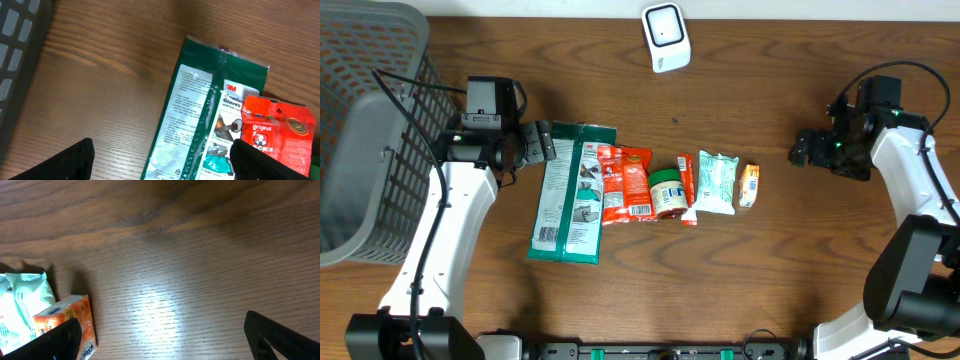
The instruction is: Scan the item barcode
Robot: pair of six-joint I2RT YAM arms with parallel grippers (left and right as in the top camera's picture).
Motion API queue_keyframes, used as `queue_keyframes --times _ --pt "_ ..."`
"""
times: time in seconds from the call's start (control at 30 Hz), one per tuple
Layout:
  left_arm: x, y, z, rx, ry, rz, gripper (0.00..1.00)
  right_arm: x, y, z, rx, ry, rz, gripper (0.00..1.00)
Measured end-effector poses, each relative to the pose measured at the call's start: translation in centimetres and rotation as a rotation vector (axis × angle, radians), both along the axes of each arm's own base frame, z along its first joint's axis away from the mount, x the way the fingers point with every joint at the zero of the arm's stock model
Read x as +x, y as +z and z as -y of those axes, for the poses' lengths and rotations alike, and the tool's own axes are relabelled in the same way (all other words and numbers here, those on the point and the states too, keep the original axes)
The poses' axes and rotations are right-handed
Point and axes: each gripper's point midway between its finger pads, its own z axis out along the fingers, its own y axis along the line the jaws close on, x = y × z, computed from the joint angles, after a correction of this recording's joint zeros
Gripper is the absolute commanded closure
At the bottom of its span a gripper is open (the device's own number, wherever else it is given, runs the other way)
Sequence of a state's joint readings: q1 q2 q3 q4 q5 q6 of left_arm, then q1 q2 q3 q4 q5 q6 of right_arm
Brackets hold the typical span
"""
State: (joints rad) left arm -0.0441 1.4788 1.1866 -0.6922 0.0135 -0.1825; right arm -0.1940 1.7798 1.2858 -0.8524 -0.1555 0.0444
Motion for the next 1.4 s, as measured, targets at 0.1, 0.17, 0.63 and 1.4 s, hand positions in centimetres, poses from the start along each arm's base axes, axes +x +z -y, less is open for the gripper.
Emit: queue_keyframes --times 0.1,0.17,0.63,1.4 --pt "0.0 0.0 0.0 0.000 0.000 0.000 0.13 0.0 0.0 0.0 0.000 0.000 0.000 0.01" --pt "0.0 0.0 0.0 0.000 0.000 0.000 0.13 0.0 0.0 0.0 0.000 0.000 0.000 0.01" --pt "0.0 0.0 0.0 0.000 0.000 0.000 0.13 0.0 0.0 0.0 0.000 0.000 0.000 0.01" --pt "0.0 0.0 0.0 0.000 0.000 0.000 0.13 -0.2 0.2 -1.4 0.087 -0.014 -0.008 0.01"
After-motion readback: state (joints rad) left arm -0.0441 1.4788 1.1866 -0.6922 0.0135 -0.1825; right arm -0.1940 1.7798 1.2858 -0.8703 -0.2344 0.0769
